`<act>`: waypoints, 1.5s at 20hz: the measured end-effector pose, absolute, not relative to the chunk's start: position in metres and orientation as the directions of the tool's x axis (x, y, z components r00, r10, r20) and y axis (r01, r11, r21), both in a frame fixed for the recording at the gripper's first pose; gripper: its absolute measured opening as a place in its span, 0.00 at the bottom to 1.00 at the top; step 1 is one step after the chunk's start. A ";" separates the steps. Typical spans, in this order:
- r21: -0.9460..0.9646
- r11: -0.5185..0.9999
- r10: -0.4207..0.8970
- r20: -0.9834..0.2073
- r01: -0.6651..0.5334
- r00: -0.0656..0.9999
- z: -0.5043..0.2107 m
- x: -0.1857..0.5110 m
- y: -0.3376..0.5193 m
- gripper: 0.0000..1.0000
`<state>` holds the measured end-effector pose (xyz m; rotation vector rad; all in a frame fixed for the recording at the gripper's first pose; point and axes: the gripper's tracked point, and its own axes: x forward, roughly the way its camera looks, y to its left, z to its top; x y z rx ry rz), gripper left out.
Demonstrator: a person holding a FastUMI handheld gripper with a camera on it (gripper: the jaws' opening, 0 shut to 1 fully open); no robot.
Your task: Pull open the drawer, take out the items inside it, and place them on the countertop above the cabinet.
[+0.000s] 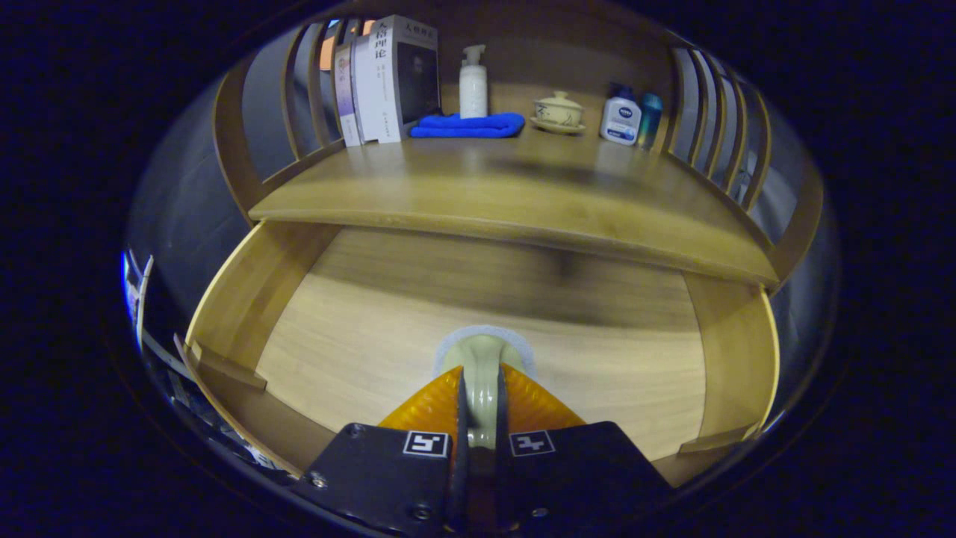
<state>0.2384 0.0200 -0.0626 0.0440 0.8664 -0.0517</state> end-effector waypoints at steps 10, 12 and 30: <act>-0.045 0.998 -0.055 -0.668 0.033 0.742 0.014 0.226 0.015 0.17; -0.050 0.998 -0.059 -0.649 0.035 0.759 0.032 0.229 0.013 0.16; 0.029 0.985 -0.125 -0.577 0.173 0.807 0.082 0.353 -0.020 0.16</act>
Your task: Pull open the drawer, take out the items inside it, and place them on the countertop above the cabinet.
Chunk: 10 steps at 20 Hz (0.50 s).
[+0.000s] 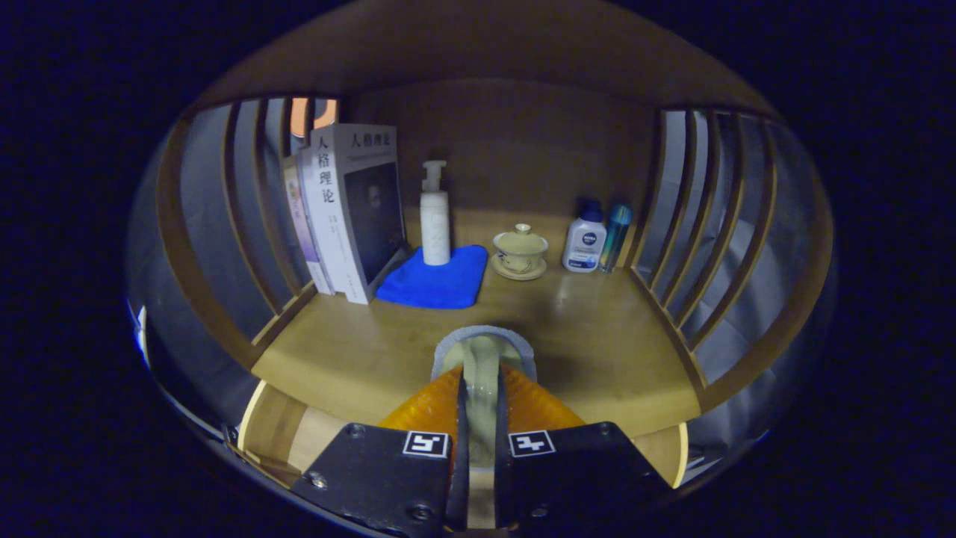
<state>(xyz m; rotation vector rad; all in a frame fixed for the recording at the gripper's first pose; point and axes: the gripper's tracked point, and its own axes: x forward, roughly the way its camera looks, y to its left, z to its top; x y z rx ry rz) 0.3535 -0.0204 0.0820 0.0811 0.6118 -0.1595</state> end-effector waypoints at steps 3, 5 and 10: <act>0.099 0.973 -0.110 -0.590 0.207 0.800 0.074 0.372 -0.027 0.16; 0.145 0.964 -0.092 -0.604 0.223 0.791 0.066 0.378 -0.028 0.16; 0.126 0.965 -0.113 -0.592 0.229 0.798 0.064 0.393 -0.033 0.16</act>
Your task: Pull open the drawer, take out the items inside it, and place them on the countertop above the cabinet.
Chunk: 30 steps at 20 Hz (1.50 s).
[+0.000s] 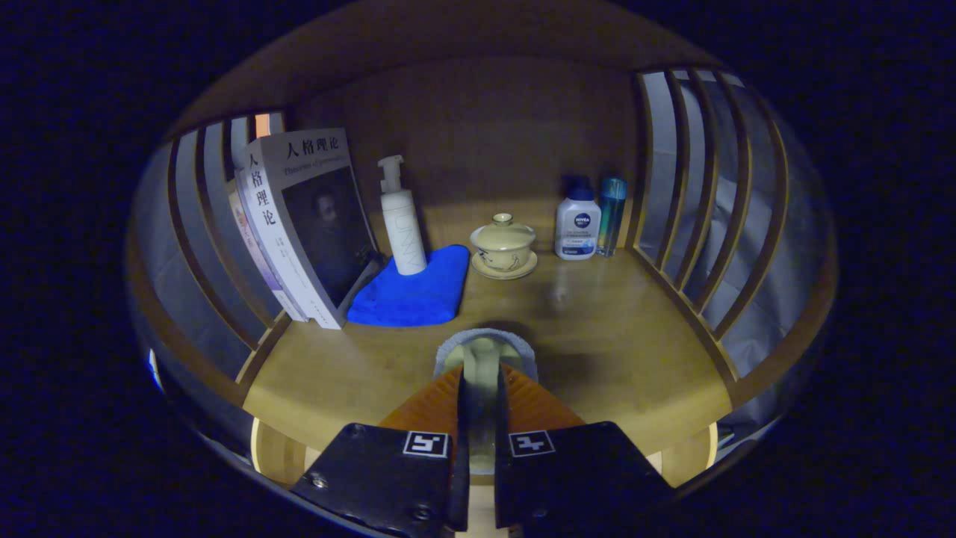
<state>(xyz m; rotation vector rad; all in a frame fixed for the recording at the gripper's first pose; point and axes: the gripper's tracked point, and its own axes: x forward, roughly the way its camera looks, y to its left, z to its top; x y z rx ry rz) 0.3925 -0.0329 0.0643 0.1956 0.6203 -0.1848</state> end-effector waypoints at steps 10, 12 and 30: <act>0.106 0.972 -0.108 -0.594 0.210 0.797 0.051 0.405 -0.031 0.39; 0.082 0.979 -0.104 -0.582 0.186 0.806 0.051 0.404 -0.028 0.60; -0.075 0.994 -0.092 -0.238 0.076 0.967 0.090 0.274 0.005 0.96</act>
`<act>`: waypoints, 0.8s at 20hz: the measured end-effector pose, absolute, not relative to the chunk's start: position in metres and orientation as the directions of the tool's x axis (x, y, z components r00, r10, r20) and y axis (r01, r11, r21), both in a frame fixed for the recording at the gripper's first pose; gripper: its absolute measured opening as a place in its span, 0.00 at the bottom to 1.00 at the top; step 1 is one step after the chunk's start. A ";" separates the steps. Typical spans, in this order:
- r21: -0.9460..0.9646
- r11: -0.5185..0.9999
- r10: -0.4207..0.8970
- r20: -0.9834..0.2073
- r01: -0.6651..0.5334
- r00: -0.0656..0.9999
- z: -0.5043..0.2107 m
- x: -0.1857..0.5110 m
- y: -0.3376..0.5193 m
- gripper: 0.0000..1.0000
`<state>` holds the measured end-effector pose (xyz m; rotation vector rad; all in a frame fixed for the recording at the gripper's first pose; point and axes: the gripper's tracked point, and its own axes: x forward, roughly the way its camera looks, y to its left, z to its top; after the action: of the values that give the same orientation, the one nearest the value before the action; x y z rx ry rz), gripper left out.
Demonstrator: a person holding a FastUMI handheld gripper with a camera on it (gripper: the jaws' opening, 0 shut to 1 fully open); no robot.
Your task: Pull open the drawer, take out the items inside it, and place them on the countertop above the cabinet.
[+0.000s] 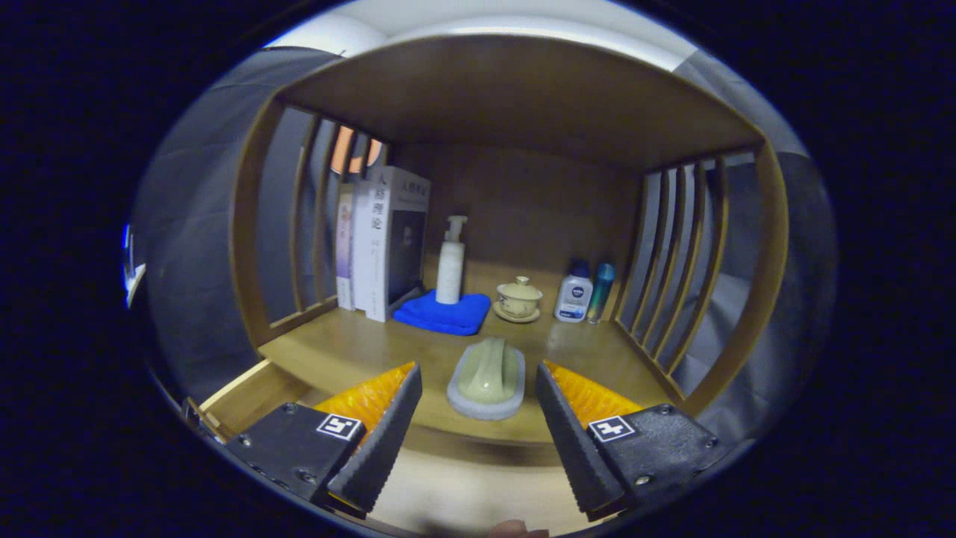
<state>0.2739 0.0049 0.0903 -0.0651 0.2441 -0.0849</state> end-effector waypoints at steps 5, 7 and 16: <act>-0.028 0.999 -0.026 -0.202 0.021 0.979 0.055 0.197 0.041 0.96; -0.033 0.999 -0.038 -0.185 0.032 0.982 0.039 0.168 0.048 0.96; -0.056 0.993 -0.115 -0.168 0.107 0.979 -0.018 0.088 0.069 0.96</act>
<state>0.0880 0.0694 -0.0180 -0.0465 0.1714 -0.1118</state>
